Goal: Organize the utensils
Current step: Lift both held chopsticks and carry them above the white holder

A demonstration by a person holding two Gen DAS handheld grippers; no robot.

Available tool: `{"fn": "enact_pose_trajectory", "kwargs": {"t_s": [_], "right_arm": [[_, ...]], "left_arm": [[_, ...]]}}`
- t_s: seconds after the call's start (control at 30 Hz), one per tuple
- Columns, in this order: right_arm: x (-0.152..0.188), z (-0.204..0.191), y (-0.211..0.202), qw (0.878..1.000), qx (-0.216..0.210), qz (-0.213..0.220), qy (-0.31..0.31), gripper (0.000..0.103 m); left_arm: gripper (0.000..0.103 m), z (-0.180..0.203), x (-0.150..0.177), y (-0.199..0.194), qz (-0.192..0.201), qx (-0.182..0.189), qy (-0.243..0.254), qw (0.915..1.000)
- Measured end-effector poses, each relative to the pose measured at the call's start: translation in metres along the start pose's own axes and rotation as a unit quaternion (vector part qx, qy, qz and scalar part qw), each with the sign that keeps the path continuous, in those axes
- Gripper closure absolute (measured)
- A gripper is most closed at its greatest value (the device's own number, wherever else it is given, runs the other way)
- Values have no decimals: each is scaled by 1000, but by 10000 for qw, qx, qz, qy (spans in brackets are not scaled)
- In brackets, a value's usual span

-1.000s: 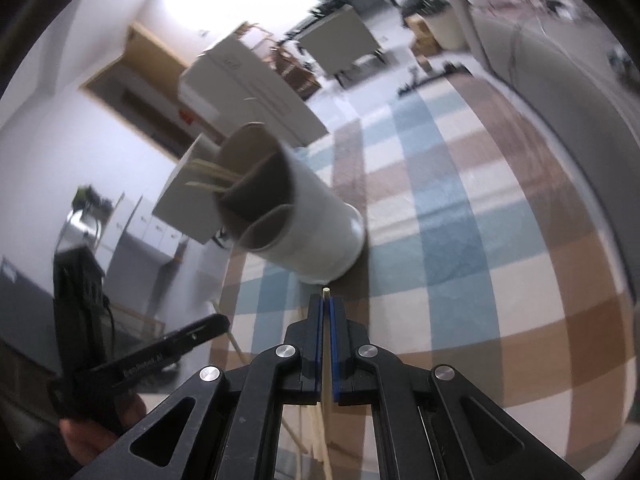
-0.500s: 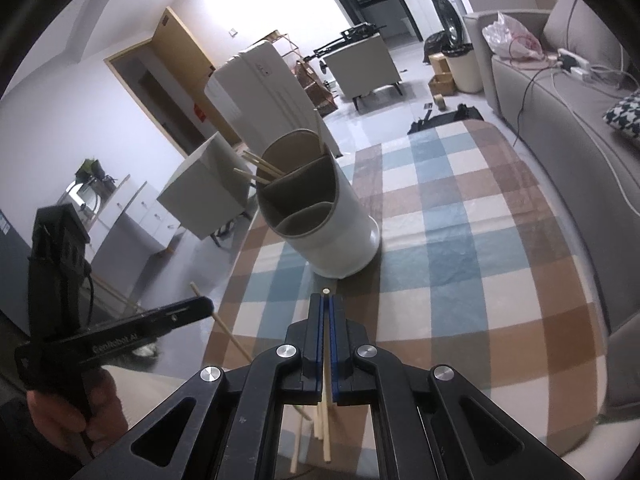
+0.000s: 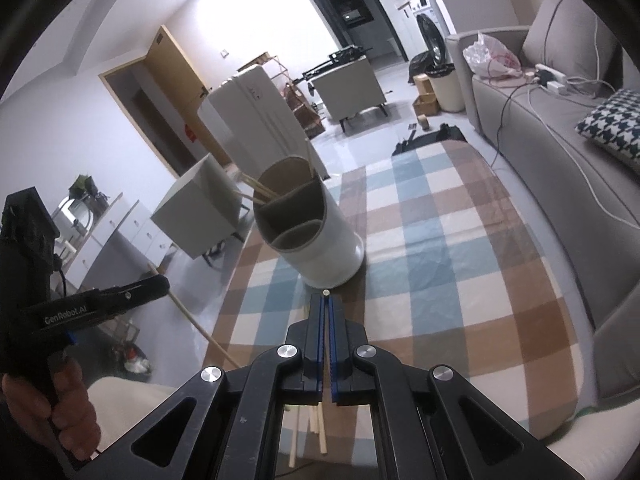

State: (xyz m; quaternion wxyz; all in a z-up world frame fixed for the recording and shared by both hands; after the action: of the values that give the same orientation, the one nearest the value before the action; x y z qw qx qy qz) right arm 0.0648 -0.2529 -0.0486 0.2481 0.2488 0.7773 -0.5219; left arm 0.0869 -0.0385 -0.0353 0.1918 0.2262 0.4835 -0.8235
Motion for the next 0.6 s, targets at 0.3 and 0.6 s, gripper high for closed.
{"fn": "enact_pose_trajectory", "kwargs": {"t_s": [0.3,0.6], "right_arm": [[-18,-9,-13,9996,47,277,-28,102],[-51,-27,-21,9988,19,461,-164,102]], "left_arm": [[102,6,-17,-15,240,135,-4,9996],[102,6,-51,-32,557,226,-80,9982]]}}
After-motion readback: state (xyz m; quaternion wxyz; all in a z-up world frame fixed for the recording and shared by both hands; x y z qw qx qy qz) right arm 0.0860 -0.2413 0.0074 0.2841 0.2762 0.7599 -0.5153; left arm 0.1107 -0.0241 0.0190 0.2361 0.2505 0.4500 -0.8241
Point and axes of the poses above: each gripper's, at about its wrist camera, not at the fingertips, and y roughly the way its jaws point, z to its right, x to its underside, the point moved 9 cm from there along y, roughly the way its jaws point, and after that the axes turned 8 degrees about x, right-handed, at the moved point
